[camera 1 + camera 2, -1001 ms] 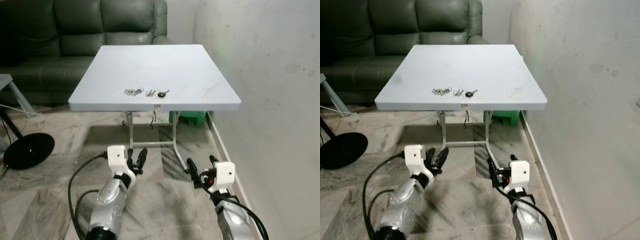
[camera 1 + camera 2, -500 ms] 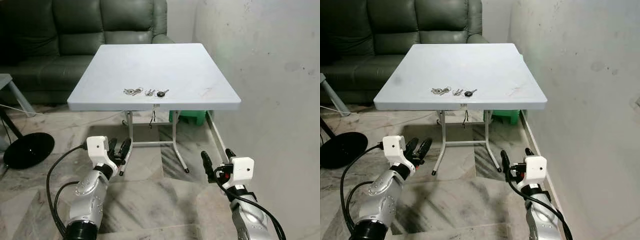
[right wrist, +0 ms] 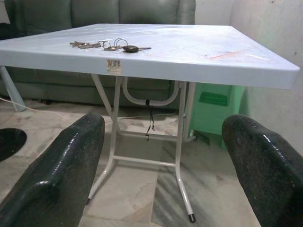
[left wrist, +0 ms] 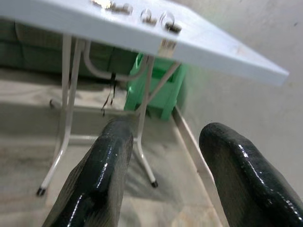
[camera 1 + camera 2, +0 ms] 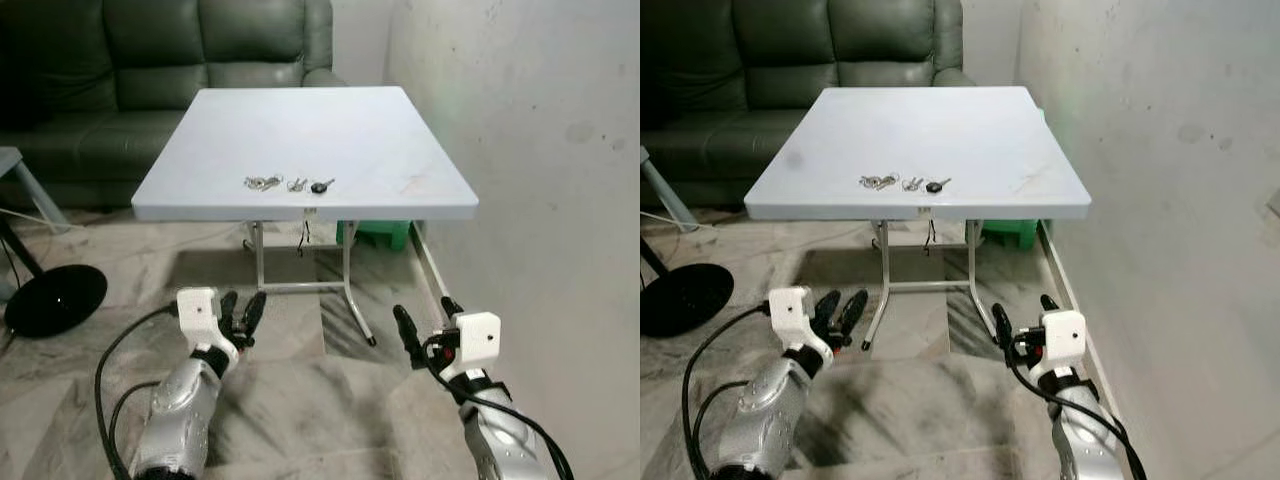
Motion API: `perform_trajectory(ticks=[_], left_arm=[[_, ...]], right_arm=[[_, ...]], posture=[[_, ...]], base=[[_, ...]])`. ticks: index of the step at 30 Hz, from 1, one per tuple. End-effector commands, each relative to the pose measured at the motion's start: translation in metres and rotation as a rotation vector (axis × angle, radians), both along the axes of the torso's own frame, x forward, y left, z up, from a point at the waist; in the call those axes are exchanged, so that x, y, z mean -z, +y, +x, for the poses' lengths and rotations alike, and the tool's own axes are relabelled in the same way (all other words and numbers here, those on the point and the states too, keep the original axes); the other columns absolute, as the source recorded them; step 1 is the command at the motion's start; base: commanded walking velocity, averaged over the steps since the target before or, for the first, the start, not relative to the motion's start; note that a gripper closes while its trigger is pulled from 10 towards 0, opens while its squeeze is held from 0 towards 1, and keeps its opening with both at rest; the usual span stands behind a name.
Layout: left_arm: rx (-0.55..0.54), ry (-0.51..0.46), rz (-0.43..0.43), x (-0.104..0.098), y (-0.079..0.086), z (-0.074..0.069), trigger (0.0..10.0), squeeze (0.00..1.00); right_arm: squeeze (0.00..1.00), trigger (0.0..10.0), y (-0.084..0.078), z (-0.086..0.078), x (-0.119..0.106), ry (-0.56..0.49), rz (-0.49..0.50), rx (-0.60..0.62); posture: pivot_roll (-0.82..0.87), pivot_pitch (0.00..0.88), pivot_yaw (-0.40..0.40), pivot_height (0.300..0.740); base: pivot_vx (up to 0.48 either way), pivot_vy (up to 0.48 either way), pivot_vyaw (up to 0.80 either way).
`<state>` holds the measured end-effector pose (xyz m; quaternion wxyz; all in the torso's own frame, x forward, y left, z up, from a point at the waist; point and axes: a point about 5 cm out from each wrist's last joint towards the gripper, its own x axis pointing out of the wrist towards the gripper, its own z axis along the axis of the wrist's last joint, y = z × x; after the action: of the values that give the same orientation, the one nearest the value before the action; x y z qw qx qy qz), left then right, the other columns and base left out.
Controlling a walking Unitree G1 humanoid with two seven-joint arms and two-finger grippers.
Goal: Hang keys on a hook
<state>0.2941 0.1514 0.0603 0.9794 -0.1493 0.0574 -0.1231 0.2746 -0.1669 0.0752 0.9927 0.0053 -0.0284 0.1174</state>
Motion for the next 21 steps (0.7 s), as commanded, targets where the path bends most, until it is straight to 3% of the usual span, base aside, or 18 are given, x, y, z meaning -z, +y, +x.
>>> perform_trajectory(ticks=[1, 18, 21], left_arm=[[-0.014, -0.009, 0.009, -0.0021, 0.002, -0.0027, 10.0, 0.0], [-0.034, -0.013, -0.006, -0.0105, 0.0059, 0.0046, 10.0, 0.0], [-0.03, -0.012, -0.007, -0.0107, 0.0051, 0.0054, 10.0, 0.0]], right_arm=[[0.0, 10.0, 0.0, -0.0007, -0.0035, -0.004, -0.015, -0.012], [0.0, 10.0, 0.0057, 0.0018, -0.0049, -0.003, 0.005, -0.006], [0.0, 10.0, 0.006, 0.0013, -0.005, -0.003, 0.007, -0.006]], posture=[[0.03, 0.0, -0.026, 0.74], [0.03, 0.0, -0.015, 0.74], [0.03, 0.0, -0.014, 0.74]], base=[[0.0, 0.0, 0.0], [0.0, 0.0, 0.0], [0.0, 0.265, 0.0]])
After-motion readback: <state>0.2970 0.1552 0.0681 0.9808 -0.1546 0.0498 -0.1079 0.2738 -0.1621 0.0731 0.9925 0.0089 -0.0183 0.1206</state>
